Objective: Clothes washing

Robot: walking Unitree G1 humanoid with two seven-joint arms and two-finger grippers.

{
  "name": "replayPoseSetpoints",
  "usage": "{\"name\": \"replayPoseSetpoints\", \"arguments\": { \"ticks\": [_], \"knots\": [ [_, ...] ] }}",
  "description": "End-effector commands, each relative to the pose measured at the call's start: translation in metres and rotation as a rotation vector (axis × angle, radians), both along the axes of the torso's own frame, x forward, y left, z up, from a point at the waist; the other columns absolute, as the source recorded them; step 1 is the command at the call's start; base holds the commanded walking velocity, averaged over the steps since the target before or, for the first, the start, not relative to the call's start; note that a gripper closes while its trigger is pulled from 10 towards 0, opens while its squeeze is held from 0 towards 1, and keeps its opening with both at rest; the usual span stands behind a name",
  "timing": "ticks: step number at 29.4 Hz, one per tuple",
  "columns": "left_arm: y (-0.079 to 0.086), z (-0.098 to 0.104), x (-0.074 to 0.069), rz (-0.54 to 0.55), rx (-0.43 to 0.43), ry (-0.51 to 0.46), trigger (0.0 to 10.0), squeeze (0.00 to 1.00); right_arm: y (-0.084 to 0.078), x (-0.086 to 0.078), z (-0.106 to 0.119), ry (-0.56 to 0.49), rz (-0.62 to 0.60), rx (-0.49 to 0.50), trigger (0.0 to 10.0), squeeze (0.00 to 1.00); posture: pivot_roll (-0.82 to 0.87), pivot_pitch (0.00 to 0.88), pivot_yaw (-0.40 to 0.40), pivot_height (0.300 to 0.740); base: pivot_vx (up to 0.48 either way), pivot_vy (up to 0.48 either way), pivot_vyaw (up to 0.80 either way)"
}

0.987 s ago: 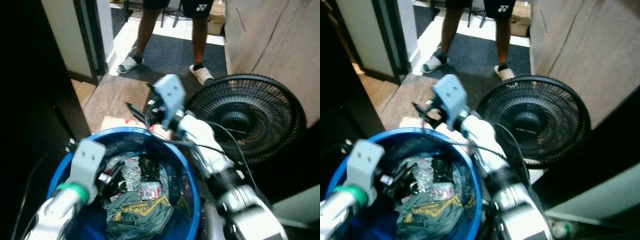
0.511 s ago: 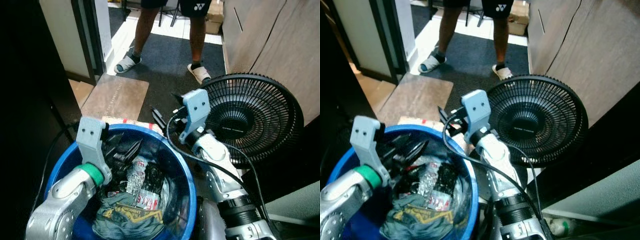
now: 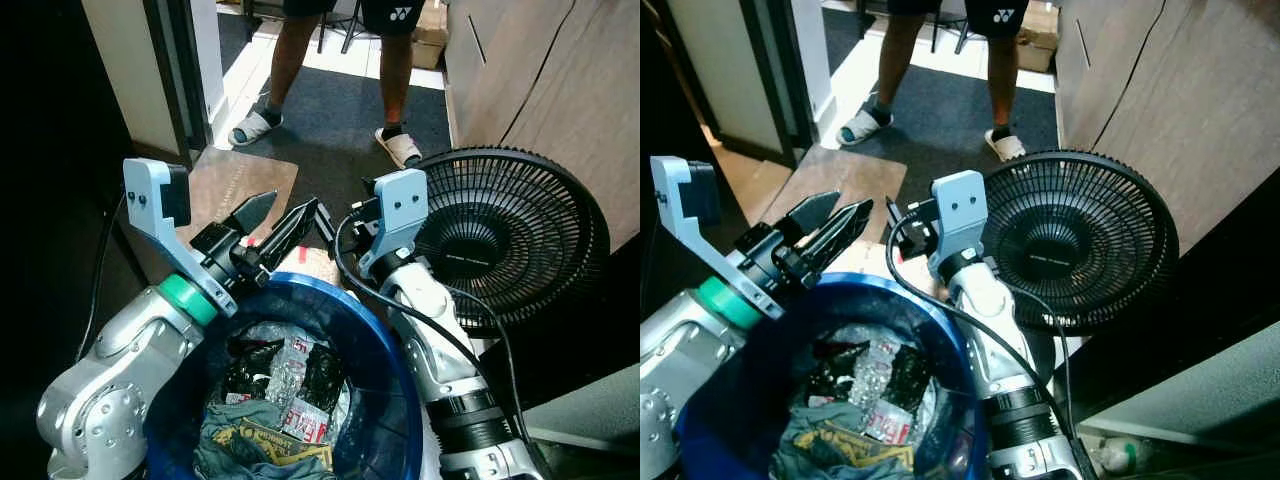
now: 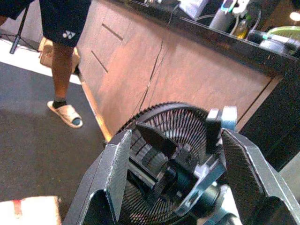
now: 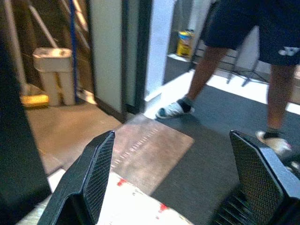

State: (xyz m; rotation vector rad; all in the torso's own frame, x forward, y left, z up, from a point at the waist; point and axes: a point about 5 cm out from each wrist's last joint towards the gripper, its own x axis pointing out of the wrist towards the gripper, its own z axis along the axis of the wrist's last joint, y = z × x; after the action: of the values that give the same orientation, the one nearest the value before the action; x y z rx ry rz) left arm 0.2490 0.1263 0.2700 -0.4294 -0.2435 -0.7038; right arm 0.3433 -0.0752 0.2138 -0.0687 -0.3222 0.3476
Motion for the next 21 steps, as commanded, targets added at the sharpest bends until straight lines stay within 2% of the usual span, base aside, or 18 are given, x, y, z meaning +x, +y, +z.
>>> {"name": "replayPoseSetpoints", "arguments": {
  "ticks": [1,4,5,6,7,8,9,10,11,12,15,17,21],
  "knots": [
    [0.002,0.007,0.0,0.01,-0.019,-0.015,10.0,0.0,-0.007,0.003,-0.003,-0.001,-0.051,-0.021,10.0,0.0,0.17,0.11,-0.045,0.3,0.0,0.0,0.0],
    [0.005,0.01,0.003,0.047,-0.01,-0.025,10.0,0.0,-0.009,0.004,-0.001,-0.015,-0.061,-0.033,10.0,0.0,0.17,0.109,-0.044,0.3,0.0,0.0,0.0],
    [0.012,0.015,0.011,0.132,0.031,-0.046,10.0,0.0,-0.012,0.005,0.002,-0.037,-0.072,-0.045,10.0,0.0,0.17,0.107,-0.043,0.3,0.0,0.0,0.0],
    [0.012,0.015,0.011,0.132,0.031,-0.046,10.0,0.0,-0.012,0.005,0.002,-0.037,-0.072,-0.045,10.0,0.0,0.17,0.107,-0.043,0.3,0.0,0.0,0.0],
    [0.022,0.021,0.018,0.236,0.101,-0.08,10.0,0.0,-0.015,0.004,0.005,-0.06,-0.078,-0.054,10.0,0.0,0.17,0.107,-0.043,0.3,0.0,0.0,0.0],
    [0.022,0.021,0.018,0.236,0.101,-0.08,10.0,0.0,-0.015,0.004,0.005,-0.06,-0.078,-0.054,10.0,0.0,0.17,0.107,-0.043,0.3,0.0,0.0,0.0],
    [0.028,0.025,0.023,0.305,0.152,-0.107,10.0,0.0,-0.016,0.004,0.007,-0.074,-0.079,-0.057,10.0,0.0,0.17,0.105,-0.042,0.3,0.0,0.0,0.0],
    [0.028,0.025,0.023,0.305,0.152,-0.107,10.0,0.0,-0.016,0.004,0.007,-0.074,-0.079,-0.057,10.0,0.0,0.17,0.105,-0.042,0.3,0.0,0.0,0.0],
    [0.034,0.032,0.025,0.358,0.203,-0.143,10.0,0.0,-0.017,0.001,0.009,-0.091,-0.06,-0.065,10.0,0.0,0.17,0.103,-0.042,0.3,0.0,0.0,0.0],
    [0.034,0.032,0.025,0.358,0.203,-0.143,10.0,0.0,-0.017,0.001,0.009,-0.091,-0.06,-0.065,10.0,0.0,0.17,0.103,-0.042,0.3,0.0,0.0,0.0],
    [0.033,0.043,0.014,0.343,0.339,-0.224,10.0,0.0,-0.015,-0.015,0.009,-0.092,0.07,-0.106,10.0,0.0,0.17,0.103,-0.044,0.3,0.0,0.0,0.0],
    [0.033,0.043,0.014,0.343,0.339,-0.224,10.0,0.0,-0.015,-0.015,0.009,-0.092,0.07,-0.106,10.0,0.0,0.17,0.103,-0.044,0.3,0.0,0.0,0.0],
    [0.015,0.037,-0.006,0.228,0.459,-0.244,10.0,0.0,-0.016,-0.042,-0.001,-0.055,0.242,-0.211,10.0,0.0,0.16,0.101,-0.042,0.3,0.0,0.0,0.0]
  ]
}}
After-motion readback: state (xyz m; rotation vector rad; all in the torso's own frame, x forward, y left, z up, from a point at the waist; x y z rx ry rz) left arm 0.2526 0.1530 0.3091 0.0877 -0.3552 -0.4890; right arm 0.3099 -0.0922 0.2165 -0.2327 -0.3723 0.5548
